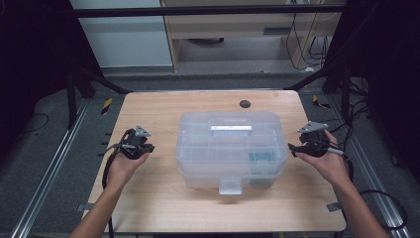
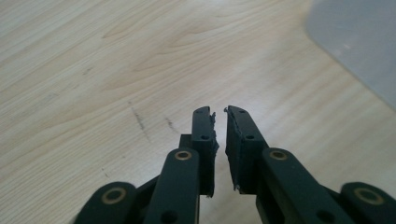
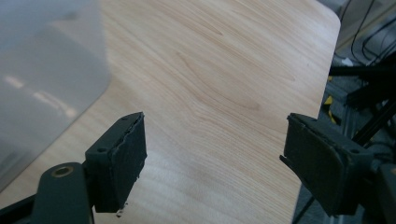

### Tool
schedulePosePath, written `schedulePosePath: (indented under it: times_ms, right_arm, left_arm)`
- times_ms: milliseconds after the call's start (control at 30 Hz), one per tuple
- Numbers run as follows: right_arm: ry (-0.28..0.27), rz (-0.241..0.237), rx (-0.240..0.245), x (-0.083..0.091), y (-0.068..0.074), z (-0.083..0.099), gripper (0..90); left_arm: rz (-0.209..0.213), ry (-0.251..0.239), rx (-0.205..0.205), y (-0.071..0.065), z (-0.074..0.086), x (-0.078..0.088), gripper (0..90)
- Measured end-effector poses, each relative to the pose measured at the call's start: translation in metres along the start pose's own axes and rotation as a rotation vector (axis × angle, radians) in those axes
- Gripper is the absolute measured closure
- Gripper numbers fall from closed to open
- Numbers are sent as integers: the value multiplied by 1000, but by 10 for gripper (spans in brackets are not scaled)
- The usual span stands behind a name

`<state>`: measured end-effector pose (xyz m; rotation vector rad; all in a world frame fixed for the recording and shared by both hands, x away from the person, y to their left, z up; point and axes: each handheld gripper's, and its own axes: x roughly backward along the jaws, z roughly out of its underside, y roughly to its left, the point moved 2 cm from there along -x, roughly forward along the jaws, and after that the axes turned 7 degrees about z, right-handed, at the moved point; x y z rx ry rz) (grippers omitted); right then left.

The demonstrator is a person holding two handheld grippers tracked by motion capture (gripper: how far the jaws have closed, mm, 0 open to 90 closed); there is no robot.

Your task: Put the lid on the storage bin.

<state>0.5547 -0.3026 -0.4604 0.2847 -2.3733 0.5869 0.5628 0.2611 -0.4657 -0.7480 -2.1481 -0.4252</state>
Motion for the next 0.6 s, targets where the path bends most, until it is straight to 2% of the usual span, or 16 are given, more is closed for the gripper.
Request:
schedulePosePath:
  times_ms: [67, 133, 200, 300, 400, 433, 500, 567, 600]
  right_arm:
    - [-2, -2, -47, -10, -1, 5, 210]
    - [5, -16, -97, -19, -2, 11, 199]
    - [16, -17, -133, -27, -1, 16, 186]
    - [29, -25, -167, -38, 2, 25, 166]
    - [42, -43, -187, -45, 6, 30, 136]
    - [47, -36, -197, -47, 8, 33, 130]
    - [20, -54, -232, -49, 10, 35, 122]
    - [3, -64, -269, -51, 11, 38, 72]
    - [5, -75, -299, -53, 11, 39, 44]
  left_arm:
    - [-12, -25, 35, 5, 4, -8, 727]
    - [-32, -32, 65, 9, 9, -16, 582]
    - [-39, -41, 85, 11, 14, -23, 477]
    - [-17, -54, 148, 13, 23, -33, 326]
    - [0, -97, 186, 14, 29, -38, 236]
    - [0, -111, 190, 14, 30, -39, 216]
    - [-4, -135, 194, 13, 32, -40, 181]
    - [-22, -152, 183, 11, 33, -44, 106]
    - [-30, -149, 192, 11, 33, -44, 86]
